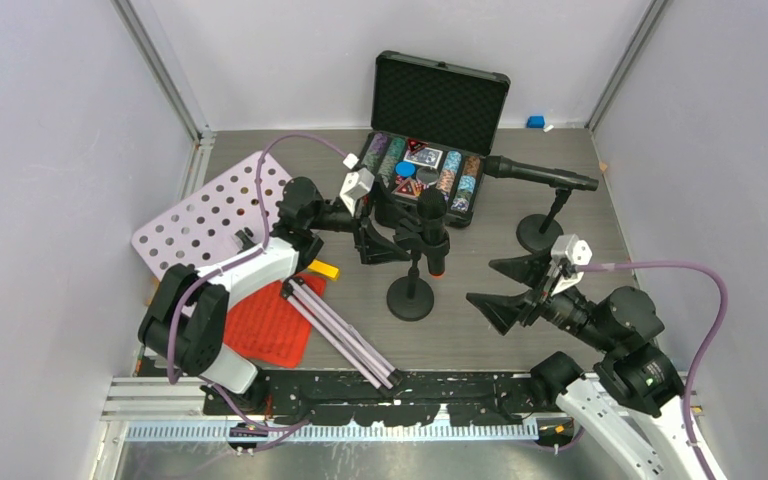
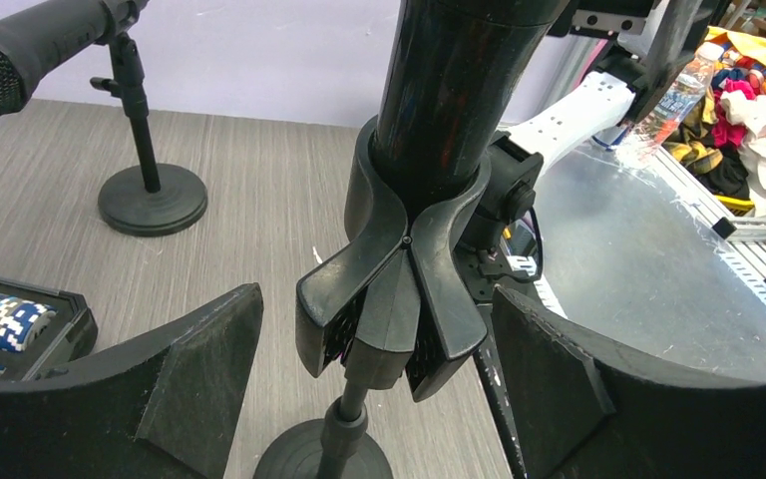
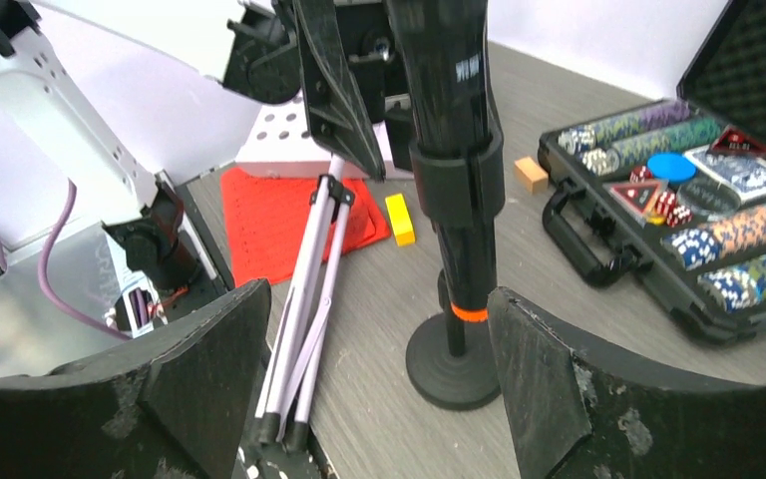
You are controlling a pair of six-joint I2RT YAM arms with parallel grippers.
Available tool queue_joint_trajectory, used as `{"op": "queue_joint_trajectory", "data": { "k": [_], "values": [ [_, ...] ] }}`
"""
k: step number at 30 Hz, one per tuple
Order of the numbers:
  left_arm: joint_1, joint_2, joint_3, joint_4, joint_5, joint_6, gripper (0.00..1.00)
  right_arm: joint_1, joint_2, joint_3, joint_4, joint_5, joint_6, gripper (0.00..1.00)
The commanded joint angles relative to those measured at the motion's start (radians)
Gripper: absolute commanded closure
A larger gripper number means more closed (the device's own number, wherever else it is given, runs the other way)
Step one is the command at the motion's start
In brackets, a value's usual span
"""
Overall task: Pack up the instrument practice props
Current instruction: Remove the microphone from the microphone stand.
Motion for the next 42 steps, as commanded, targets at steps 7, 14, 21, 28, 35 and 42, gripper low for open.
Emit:
{"op": "queue_joint_trajectory", "data": {
  "k": [7, 14, 21, 28, 35, 42],
  "values": [
    [-0.003, 0.005, 0.005, 0.076, -0.007, -0.035, 0.14, -0.001, 0.218, 0.14, 0.245, -0.068, -0.072, 0.14],
    [-0.003, 0.013, 0.011, 0.08, -0.017, -0.041, 0.16, -0.001, 0.339, 0.188, 0.298, -0.053, -0.144, 0.14],
    [-0.003, 0.041, 0.029, 0.108, -0.015, -0.072, 0.25, -0.001, 0.413, 0.207, 0.332, -0.09, -0.172, 0.14],
    [-0.003, 0.068, 0.037, 0.166, -0.002, -0.13, 0.47, -0.002, 0.465, 0.214, 0.351, -0.125, -0.176, 0.14],
    [-0.003, 0.104, 0.058, 0.239, 0.017, -0.217, 0.99, -0.001, 0.535, 0.218, 0.398, -0.134, -0.179, 0.14],
    [-0.003, 0.133, 0.062, 0.347, 0.036, -0.306, 1.0, -0.001, 0.594, 0.201, 0.48, -0.154, -0.157, 0.15]
  ]
}}
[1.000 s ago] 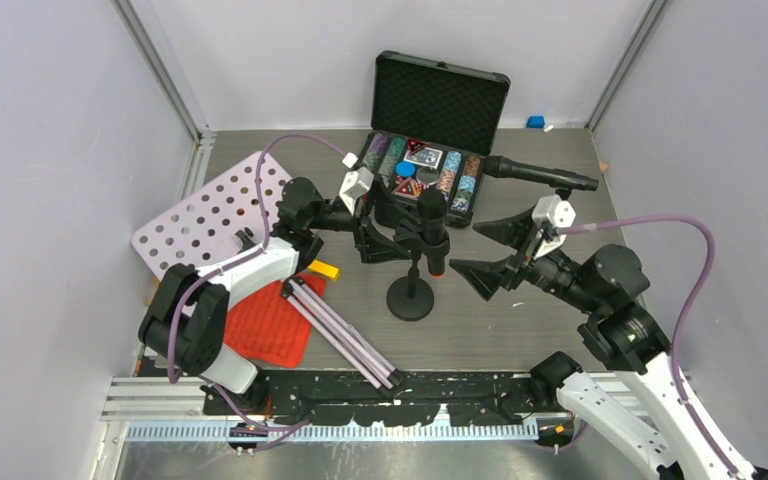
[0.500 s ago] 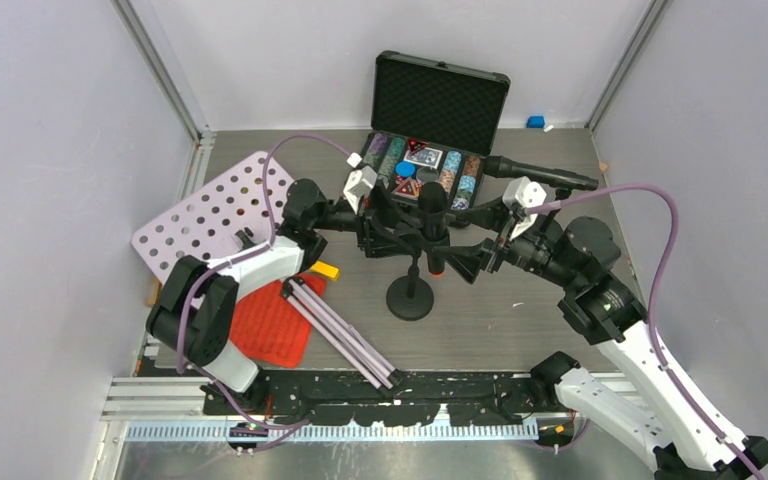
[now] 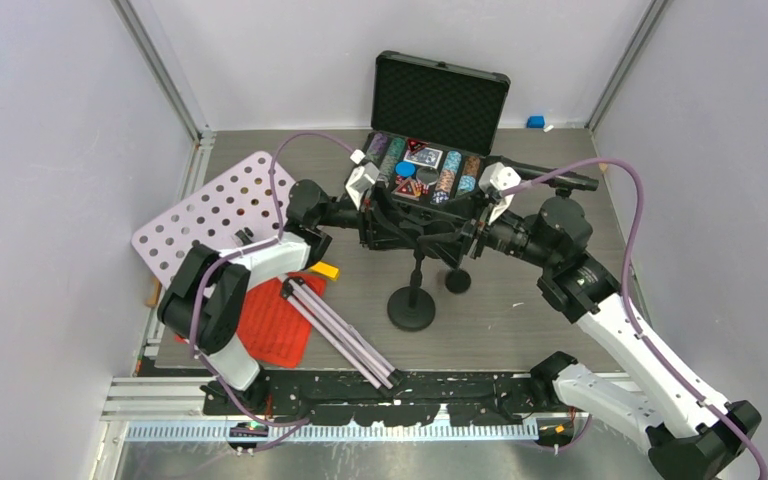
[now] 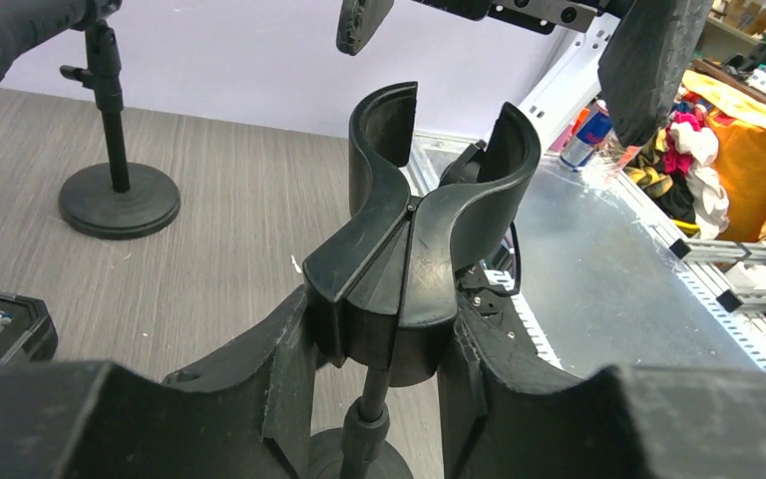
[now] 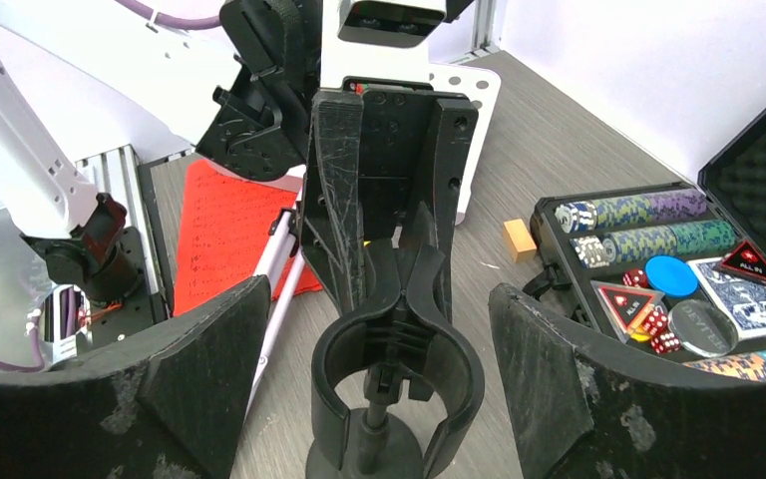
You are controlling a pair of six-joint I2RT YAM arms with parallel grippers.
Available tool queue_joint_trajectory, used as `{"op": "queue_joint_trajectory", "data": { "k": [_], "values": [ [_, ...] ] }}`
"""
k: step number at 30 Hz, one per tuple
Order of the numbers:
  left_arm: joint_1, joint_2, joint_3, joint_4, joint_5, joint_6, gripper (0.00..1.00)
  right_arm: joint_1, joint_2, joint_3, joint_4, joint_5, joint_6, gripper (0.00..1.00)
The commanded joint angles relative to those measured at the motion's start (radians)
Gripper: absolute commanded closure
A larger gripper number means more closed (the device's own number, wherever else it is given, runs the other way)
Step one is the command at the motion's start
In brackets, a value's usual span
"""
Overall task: Pack up the instrument practice props
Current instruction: Remove the microphone from the microphone stand, then pick up the microphone at the center of the board.
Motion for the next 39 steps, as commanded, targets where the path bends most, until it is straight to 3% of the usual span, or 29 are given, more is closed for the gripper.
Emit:
{"op": "queue_joint_trajectory", "data": {
  "k": [1, 6, 9, 18, 22, 30, 34, 39],
  "values": [
    [-0.002, 0.006, 0.032, 0.129, 0.021, -0.106, 1.0, 0.0, 0.009, 0.019, 0.104, -0.024, 0.006, 0.15],
    [-0.002, 0.011, 0.025, 0.174, 0.024, -0.138, 1.0, -0.001, -0.051, 0.025, 0.05, 0.046, -0.013, 0.15],
    [-0.002, 0.009, 0.025, 0.178, 0.024, -0.139, 1.0, -0.001, -0.107, 0.04, -0.092, 0.129, -0.031, 0.15],
    [-0.002, 0.014, 0.013, 0.199, 0.02, -0.141, 1.0, -0.002, -0.292, 0.038, -0.432, 0.633, 0.361, 0.21],
    [0.0, 0.008, -0.009, 0.214, 0.021, -0.139, 1.0, -0.001, -0.268, 0.076, -0.65, 0.758, 0.533, 0.24],
    [0.017, -0.032, -0.081, 0.223, -0.002, -0.109, 1.0, -0.002, -0.089, 0.073, -0.866, 0.704, 0.696, 0.2],
    [0.023, -0.077, -0.116, 0.137, -0.008, -0.037, 1.0, -0.001, 0.018, 0.004, -0.869, 0.638, 0.715, 0.17],
    [0.023, -0.16, -0.14, -0.086, -0.032, 0.134, 0.98, -0.001, 0.145, -0.102, -0.749, 0.512, 0.719, 0.12]
  ]
}}
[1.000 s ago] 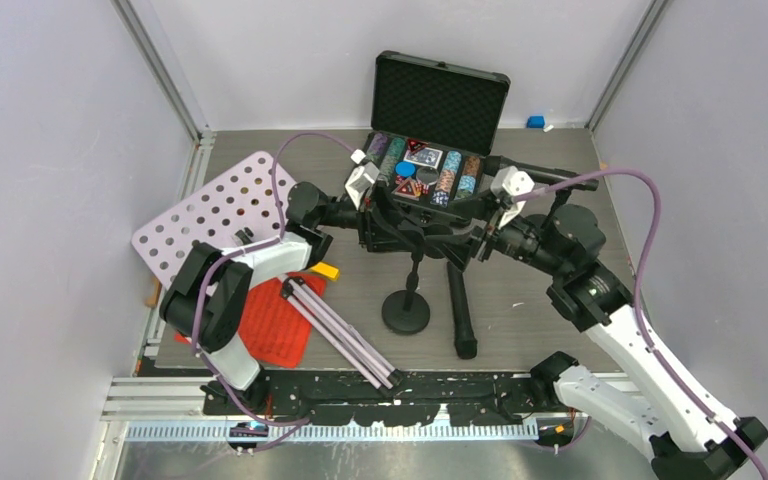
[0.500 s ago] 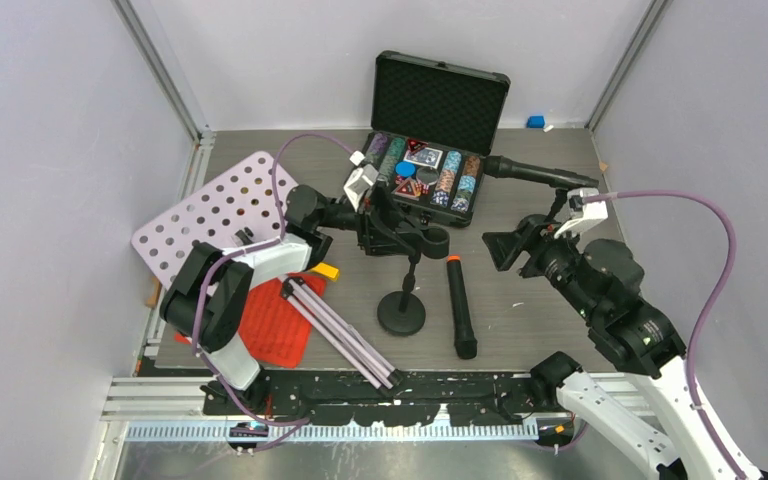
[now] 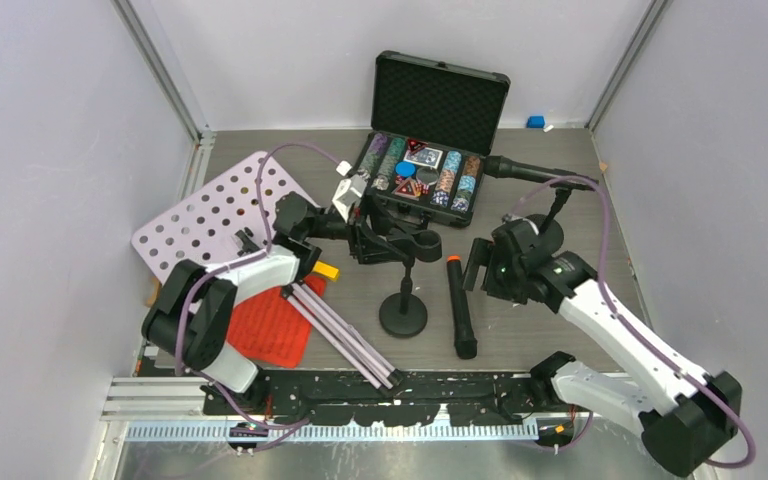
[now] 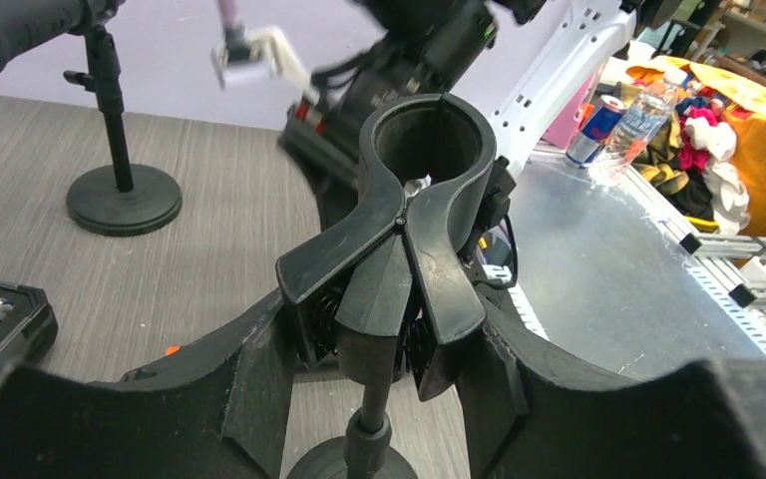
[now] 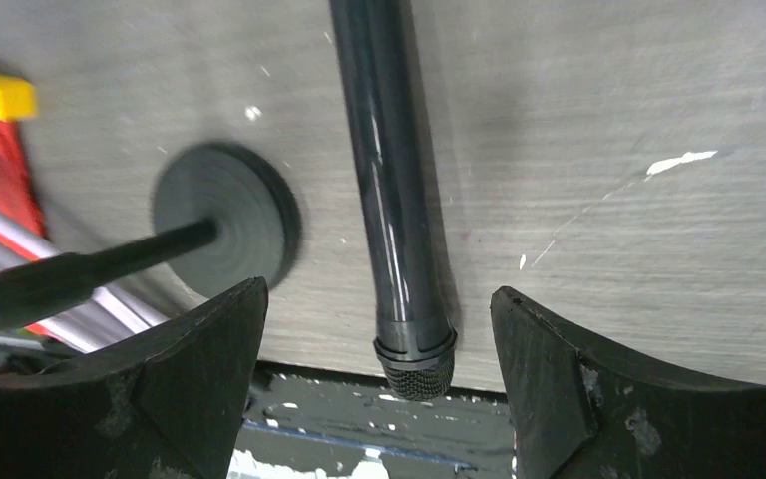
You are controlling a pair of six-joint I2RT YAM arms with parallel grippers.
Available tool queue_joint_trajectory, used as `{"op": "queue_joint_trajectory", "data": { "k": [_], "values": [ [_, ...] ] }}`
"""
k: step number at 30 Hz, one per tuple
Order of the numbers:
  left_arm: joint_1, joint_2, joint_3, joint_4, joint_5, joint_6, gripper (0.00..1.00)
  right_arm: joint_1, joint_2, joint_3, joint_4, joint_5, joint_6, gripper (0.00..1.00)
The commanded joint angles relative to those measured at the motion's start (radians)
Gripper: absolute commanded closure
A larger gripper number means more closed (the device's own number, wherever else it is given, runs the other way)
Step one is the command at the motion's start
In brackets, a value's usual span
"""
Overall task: Pack up the instrument practice props
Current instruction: Pick up the microphone at the center of the board.
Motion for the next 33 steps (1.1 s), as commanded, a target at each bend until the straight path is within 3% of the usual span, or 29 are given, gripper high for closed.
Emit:
{"op": "queue_joint_trajectory", "data": {
  "k": [1, 7, 13, 24, 27, 29, 31, 33],
  "values": [
    [0.004, -0.098, -0.023, -0.228, -0.032, 0.194, 0.98, -0.001, 0.079, -0.087, 0.09, -0.13, 0.037, 0.12],
    [0.004, -0.179, -0.03, -0.419, -0.064, 0.332, 0.98, 0.001, 0.21, -0.155, 0.189, -0.164, 0.033, 0.12],
    [0.004, -0.233, -0.047, -0.511, -0.094, 0.397, 0.97, 0.022, 0.305, -0.191, 0.263, -0.174, 0.014, 0.21],
    [0.004, -0.37, -0.095, -0.687, -0.221, 0.512, 0.91, 0.1, 0.436, -0.167, 0.3, -0.037, -0.015, 0.58],
    [0.004, -0.412, -0.114, -0.711, -0.25, 0.531, 0.83, 0.116, 0.44, -0.165, 0.307, -0.035, -0.027, 0.82],
    [0.004, -0.431, -0.122, -0.725, -0.264, 0.539, 0.75, 0.12, 0.427, -0.167, 0.309, -0.041, -0.032, 0.92],
    [0.004, -0.446, -0.125, -0.74, -0.277, 0.541, 0.58, 0.12, 0.402, -0.171, 0.309, -0.043, -0.033, 0.97],
    [0.004, -0.455, -0.129, -0.743, -0.28, 0.541, 0.49, 0.12, 0.37, -0.176, 0.305, -0.033, -0.032, 1.0]
  ]
}}
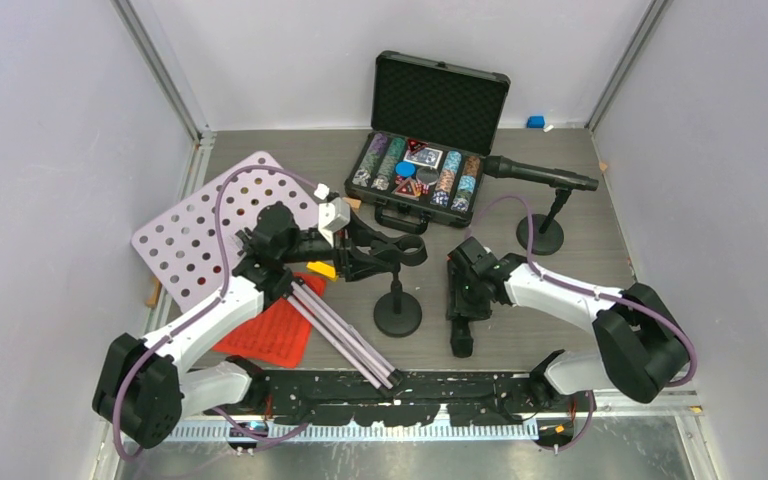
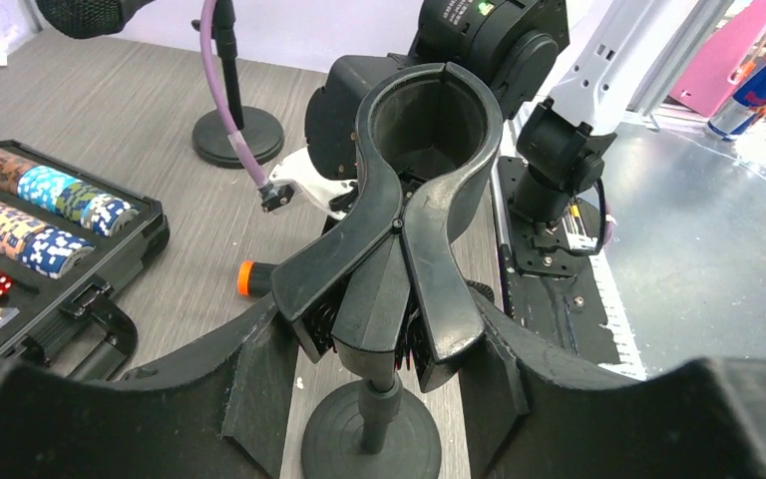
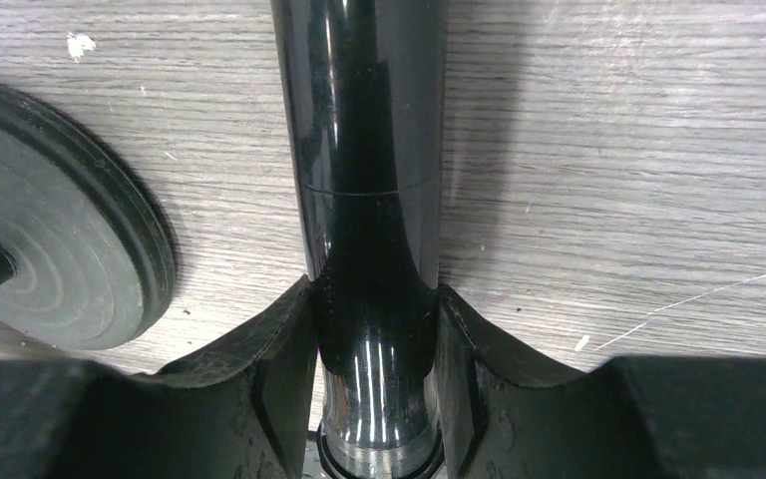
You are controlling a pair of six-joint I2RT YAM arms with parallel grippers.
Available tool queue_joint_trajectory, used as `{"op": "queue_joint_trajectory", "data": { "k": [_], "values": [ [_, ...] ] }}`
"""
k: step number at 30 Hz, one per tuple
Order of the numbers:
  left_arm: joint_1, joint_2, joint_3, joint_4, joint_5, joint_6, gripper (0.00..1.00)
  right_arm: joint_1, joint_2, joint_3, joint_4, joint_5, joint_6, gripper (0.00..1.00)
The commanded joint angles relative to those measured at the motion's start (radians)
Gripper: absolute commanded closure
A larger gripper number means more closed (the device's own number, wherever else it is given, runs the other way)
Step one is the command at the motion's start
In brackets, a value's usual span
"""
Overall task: Pack up the instrument practice props
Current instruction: Pick up the microphone at the center of the board.
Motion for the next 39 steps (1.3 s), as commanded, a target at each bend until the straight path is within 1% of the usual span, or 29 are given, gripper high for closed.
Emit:
{"op": "queue_joint_trajectory", "data": {
  "k": [1, 2, 4, 7, 10, 12, 13, 21, 27, 30, 32, 33, 35, 37, 39],
  "values": [
    [0.004, -0.034, -0.011, -0.04, -0.061, 0.036, 0.44, 0.006, -0.055, -0.003, 0.016, 0.051, -0.015, 1.0],
    [0.004, -0.039, -0.012, -0.041, -0.064, 0.035, 0.39, 0.006, -0.072, -0.001, 0.011, 0.055, -0.016, 1.0],
    [0.004, -0.044, -0.014, -0.041, -0.071, 0.031, 0.32, 0.006, -0.095, 0.003, -0.004, 0.059, -0.019, 1.0],
    [0.004, -0.053, -0.014, -0.034, -0.079, 0.019, 0.25, 0.006, -0.125, 0.006, -0.02, 0.057, -0.027, 1.0],
    [0.004, -0.059, -0.012, -0.023, -0.083, 0.003, 0.13, 0.006, -0.17, 0.007, -0.025, 0.057, -0.031, 1.0],
    [0.004, -0.067, -0.009, -0.021, -0.086, -0.004, 0.03, 0.006, -0.194, 0.014, -0.034, 0.06, -0.037, 1.0],
    [0.004, -0.072, -0.008, -0.02, -0.087, -0.009, 0.01, 0.006, -0.207, 0.018, -0.044, 0.061, -0.043, 1.0],
    [0.004, -0.15, -0.01, -0.066, -0.082, -0.02, 0.0, 0.006, -0.292, 0.046, -0.09, 0.079, -0.079, 1.0],
    [0.004, -0.256, -0.008, -0.226, -0.083, 0.021, 0.0, 0.006, -0.384, 0.044, -0.084, 0.082, -0.156, 1.0],
    [0.004, -0.326, -0.019, -0.32, -0.11, 0.014, 0.0, 0.006, -0.41, 0.047, -0.071, 0.028, -0.231, 1.0],
    [0.004, -0.381, -0.042, -0.355, -0.134, -0.005, 0.0, 0.006, -0.409, 0.051, -0.046, -0.05, -0.266, 1.0],
    [0.004, -0.413, -0.06, -0.352, -0.155, -0.026, 0.0, 0.006, -0.403, 0.056, -0.036, -0.085, -0.275, 1.0],
    [0.004, -0.477, -0.098, -0.351, -0.229, -0.083, 0.0, 0.006, -0.372, 0.074, -0.008, -0.092, -0.282, 1.0],
    [0.004, -0.549, -0.125, -0.378, -0.361, -0.131, 0.0, 0.006, -0.318, 0.11, 0.009, -0.119, -0.3, 1.0],
    [0.004, -0.602, -0.145, -0.415, -0.462, -0.17, 0.0, 0.006, -0.245, 0.156, 0.006, -0.165, -0.363, 0.98]
  ]
}}
